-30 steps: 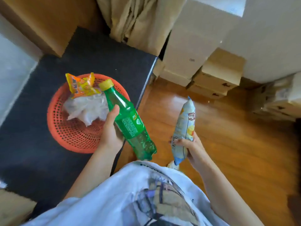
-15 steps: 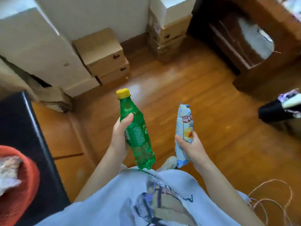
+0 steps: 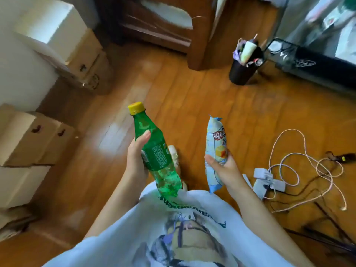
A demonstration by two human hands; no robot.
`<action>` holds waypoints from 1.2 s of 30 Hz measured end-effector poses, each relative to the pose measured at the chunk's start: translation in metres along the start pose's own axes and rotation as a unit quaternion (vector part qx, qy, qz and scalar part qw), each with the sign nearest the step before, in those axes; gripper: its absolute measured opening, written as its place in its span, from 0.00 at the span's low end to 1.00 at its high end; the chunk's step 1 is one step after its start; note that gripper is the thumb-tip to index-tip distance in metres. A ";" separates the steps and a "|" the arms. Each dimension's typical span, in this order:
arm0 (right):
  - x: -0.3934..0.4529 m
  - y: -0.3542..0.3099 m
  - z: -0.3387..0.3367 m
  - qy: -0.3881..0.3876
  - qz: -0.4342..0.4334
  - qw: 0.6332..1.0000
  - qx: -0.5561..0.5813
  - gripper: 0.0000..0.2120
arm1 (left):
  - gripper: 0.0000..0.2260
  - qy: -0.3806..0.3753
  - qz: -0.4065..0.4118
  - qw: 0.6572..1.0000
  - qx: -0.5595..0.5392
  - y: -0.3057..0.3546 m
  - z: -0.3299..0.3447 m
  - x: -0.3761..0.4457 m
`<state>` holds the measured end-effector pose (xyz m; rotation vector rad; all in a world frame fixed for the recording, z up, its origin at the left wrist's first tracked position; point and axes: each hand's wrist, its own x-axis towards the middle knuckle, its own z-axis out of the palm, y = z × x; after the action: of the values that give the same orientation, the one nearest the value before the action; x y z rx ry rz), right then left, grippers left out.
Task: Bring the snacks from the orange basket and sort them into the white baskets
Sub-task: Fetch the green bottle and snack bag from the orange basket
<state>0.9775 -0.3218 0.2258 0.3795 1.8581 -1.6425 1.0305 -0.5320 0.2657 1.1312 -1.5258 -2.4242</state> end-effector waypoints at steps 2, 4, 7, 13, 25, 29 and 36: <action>0.012 -0.007 -0.016 0.024 0.002 0.999 0.023 0.21 | 0.17 -0.025 -0.008 1.000 0.014 0.004 0.028 0.022; 0.029 -0.017 -0.034 0.046 0.001 0.998 0.047 0.21 | 0.17 -0.053 -0.015 0.998 0.028 0.008 0.057 0.046; 0.061 -0.041 -0.059 0.081 -0.010 0.995 0.065 0.20 | 0.18 -0.097 -0.016 0.994 0.051 0.019 0.105 0.086; 0.137 -0.118 -0.106 0.123 -0.025 0.989 0.082 0.20 | 0.18 -0.171 -0.004 0.980 0.098 0.061 0.208 0.170; 0.223 -0.183 -0.194 0.222 -0.034 0.961 0.163 0.14 | 0.20 -0.289 -0.037 0.941 0.169 0.092 0.378 0.279; 0.250 -0.187 -0.241 0.243 -0.033 0.950 0.195 0.14 | 0.20 -0.306 -0.047 0.932 0.185 0.081 0.436 0.296; 0.308 -0.215 -0.365 0.264 -0.038 0.941 0.207 0.19 | 0.26 -0.314 -0.044 0.927 0.202 0.059 0.573 0.316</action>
<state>0.5207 -0.0659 0.2167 1.0259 1.8886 -2.1417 0.4333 -0.2591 0.2779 0.4508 -2.2755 -2.7761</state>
